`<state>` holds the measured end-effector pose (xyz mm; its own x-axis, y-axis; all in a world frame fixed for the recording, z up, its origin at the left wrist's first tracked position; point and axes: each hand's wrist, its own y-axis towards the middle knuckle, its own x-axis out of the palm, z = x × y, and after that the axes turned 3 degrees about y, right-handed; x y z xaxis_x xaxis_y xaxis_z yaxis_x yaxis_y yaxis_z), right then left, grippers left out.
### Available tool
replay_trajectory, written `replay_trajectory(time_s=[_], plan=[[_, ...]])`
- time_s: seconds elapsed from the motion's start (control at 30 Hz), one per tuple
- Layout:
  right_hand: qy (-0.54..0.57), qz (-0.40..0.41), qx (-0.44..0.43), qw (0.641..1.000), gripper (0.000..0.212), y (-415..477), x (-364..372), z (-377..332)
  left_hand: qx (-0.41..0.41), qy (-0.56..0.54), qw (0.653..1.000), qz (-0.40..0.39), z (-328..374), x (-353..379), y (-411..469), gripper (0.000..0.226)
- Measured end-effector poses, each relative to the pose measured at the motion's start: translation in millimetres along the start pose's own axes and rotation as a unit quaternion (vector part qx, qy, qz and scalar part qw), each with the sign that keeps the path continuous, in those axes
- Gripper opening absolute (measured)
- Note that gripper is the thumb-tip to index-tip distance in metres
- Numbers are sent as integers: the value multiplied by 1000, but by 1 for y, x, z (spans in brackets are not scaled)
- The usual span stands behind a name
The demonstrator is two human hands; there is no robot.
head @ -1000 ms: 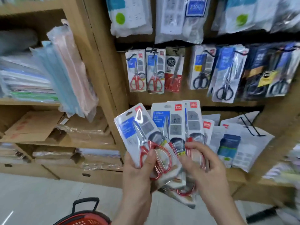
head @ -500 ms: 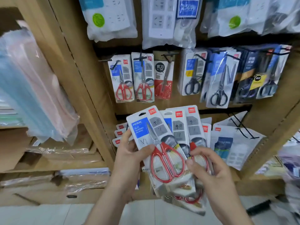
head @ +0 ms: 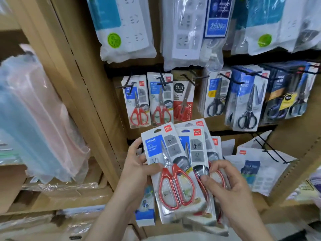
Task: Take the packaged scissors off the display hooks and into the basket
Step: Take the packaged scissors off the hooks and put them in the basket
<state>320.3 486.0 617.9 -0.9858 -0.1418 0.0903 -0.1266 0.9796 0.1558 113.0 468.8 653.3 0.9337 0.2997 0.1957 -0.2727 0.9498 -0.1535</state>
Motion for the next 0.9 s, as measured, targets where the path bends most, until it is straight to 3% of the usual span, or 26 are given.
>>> replay_trajectory(time_s=[0.1,0.27,0.47,0.6,0.77,0.9], plan=[[4,-13,7,1000,26,5,7,-2,7,29,999,-37,16,-10,14,98],[-9,-36,1,999,36,11,17,-4,-34,16,996,-80,29,-11,26,73],[0,-27,-6,1000,35,16,33,-6,0,15,1000,-1,31,-15,35,28],[-8,-17,1,1000,32,18,37,-5,31,11,998,44,37,-25,42,16],[-39,2,15,999,26,24,38,-4,103,13,993,59,56,-33,49,16],[-39,7,12,999,32,31,41,-6,172,46,979,102,78,-33,63,11]])
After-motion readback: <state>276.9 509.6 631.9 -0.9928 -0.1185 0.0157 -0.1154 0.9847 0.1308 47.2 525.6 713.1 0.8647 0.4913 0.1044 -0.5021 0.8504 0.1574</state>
